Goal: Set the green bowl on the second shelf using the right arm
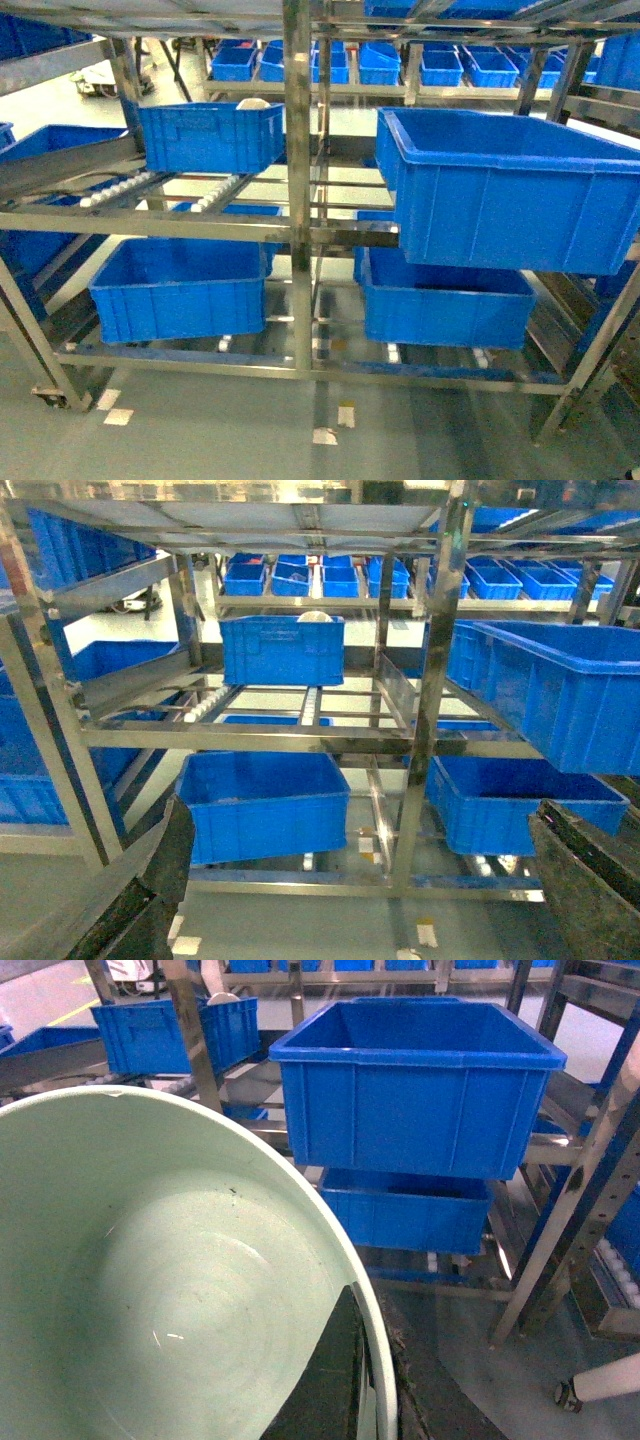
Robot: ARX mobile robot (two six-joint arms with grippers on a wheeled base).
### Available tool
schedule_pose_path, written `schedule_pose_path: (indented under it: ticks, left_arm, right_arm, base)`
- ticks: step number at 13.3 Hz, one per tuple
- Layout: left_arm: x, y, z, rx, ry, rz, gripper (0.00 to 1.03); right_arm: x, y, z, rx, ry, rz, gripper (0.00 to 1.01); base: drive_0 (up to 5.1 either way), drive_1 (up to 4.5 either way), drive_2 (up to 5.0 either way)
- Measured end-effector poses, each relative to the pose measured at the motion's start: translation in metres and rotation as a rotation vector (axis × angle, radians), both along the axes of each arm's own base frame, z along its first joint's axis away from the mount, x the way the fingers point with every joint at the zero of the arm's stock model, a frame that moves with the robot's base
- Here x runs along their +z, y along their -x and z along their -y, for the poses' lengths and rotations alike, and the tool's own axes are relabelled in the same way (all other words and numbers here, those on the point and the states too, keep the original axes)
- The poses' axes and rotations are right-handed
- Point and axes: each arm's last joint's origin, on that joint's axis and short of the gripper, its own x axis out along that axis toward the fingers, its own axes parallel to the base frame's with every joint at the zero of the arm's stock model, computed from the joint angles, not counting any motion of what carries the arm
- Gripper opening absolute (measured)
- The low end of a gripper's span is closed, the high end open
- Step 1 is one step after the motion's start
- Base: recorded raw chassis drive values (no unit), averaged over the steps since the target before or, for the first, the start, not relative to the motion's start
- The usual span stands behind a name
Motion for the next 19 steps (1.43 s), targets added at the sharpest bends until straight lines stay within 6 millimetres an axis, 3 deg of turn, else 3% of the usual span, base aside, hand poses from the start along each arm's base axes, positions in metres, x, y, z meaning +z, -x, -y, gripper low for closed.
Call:
schedule_pose_path:
  ticks: [2,8,19]
  left_arm:
    - [-0.0001,0.0000,0.0001,-0.001,0.000,-0.001,0.98]
    - [-0.0001,0.0000,0.0001,-0.001,0.000,-0.001,0.98]
    - [-0.0002,0.0000,0.0001,-0.003,0.000,-0.002,0.98]
  right_arm:
    - [0.0004,-0.0001,0.0000,0.000,0.000,0.003,0.02]
    - [0.0006,-0.0001,0.0000,0.000,0.000,0.005,0.02]
    - [0.0004,-0.0001,0.0000,-0.001,0.000,0.004,0.02]
  base:
    - [0.0,0.00,0.0]
    - [2.8,1.86,-4.6]
    - [0.1,4.25,-4.1]
